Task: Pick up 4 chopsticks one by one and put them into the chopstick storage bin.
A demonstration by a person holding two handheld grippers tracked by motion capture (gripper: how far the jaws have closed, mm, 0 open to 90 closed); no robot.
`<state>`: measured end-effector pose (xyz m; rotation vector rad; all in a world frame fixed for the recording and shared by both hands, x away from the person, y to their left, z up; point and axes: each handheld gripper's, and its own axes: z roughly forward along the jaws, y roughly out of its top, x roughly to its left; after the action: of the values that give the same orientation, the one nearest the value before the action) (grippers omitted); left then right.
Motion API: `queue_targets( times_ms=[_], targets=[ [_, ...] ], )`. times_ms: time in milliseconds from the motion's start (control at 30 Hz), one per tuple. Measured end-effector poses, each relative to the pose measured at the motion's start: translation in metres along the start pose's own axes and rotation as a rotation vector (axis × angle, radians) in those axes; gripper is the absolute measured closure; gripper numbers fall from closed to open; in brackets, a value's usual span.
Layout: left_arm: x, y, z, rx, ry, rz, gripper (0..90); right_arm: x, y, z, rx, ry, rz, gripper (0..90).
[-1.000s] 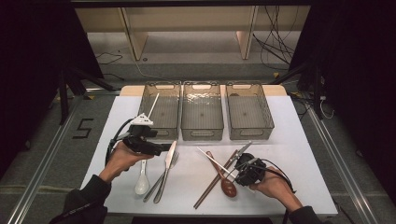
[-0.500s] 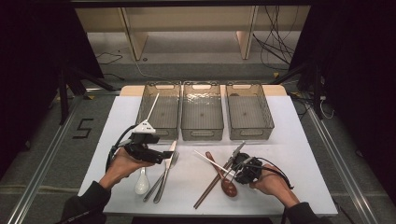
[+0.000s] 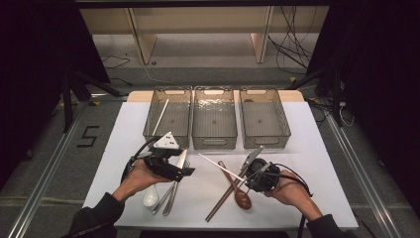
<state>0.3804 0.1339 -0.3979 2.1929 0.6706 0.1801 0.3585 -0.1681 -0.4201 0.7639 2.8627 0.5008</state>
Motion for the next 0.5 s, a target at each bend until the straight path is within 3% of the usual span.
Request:
queue_targets(
  times_ms=[100,267,500],
  targets=[
    [-0.005,0.004,0.003,0.032,-0.004,0.055,19.3,0.007,0.004,-0.003,-0.009,-0.001,-0.040,85.0],
    [-0.013,0.006,0.006,0.057,-0.001,0.104,19.3,0.017,0.008,-0.005,-0.006,0.007,-0.078,85.0],
    [-0.022,0.011,0.018,0.108,-0.052,0.159,20.6,0.027,0.013,-0.005,0.002,0.017,-0.123,85.0]
  ],
)
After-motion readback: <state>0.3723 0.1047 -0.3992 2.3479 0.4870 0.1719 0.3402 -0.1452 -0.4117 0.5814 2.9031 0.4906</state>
